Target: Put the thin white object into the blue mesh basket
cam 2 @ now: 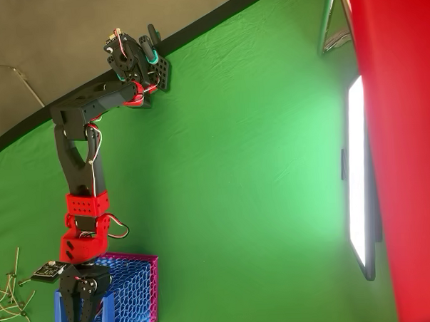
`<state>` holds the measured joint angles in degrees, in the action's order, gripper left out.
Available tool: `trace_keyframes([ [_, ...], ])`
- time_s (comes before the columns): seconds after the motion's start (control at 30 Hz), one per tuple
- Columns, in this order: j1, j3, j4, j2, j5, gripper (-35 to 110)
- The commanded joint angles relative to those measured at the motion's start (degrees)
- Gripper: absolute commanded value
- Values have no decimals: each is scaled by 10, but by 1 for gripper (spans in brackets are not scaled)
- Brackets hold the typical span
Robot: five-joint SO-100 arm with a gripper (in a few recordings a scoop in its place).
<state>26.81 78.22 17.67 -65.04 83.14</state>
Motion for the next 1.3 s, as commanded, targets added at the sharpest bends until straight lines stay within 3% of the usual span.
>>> trace_keyframes([
  [0.0, -14, 23, 13, -69, -33, 15],
  [0.5, -85, 228, -27, -255, -132, 20],
  [0.73, -144, 350, -94, -393, -212, 20],
  [1.03, -215, 463, -334, -602, -425, 17],
  [1.27, -275, 664, -391, -831, -551, 9],
])
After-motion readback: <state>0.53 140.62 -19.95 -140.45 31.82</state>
